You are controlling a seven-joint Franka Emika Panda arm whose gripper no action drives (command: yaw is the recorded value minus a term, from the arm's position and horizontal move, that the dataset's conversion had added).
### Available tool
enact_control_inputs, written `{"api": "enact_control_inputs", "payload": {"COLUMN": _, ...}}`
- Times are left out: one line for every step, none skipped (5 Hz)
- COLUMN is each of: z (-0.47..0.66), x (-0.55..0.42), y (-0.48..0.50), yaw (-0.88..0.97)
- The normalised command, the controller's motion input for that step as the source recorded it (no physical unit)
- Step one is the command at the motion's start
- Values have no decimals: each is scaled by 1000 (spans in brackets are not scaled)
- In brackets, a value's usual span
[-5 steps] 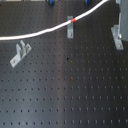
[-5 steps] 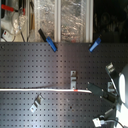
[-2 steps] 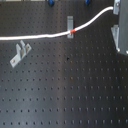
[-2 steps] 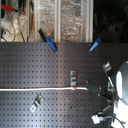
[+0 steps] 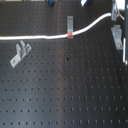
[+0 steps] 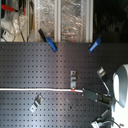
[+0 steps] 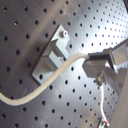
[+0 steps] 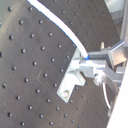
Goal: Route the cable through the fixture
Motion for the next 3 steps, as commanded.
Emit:
{"api": "enact_control_inputs", "payload": {"z": 150, "x": -71, "y": 64, "yaw": 0}}
{"api": "enact_control_inputs", "payload": {"z": 270, "x": -139, "y": 220, "yaw": 0}}
{"api": "enact_control_inputs", "payload": {"z": 273, "x": -501, "y": 76, "yaw": 209}}
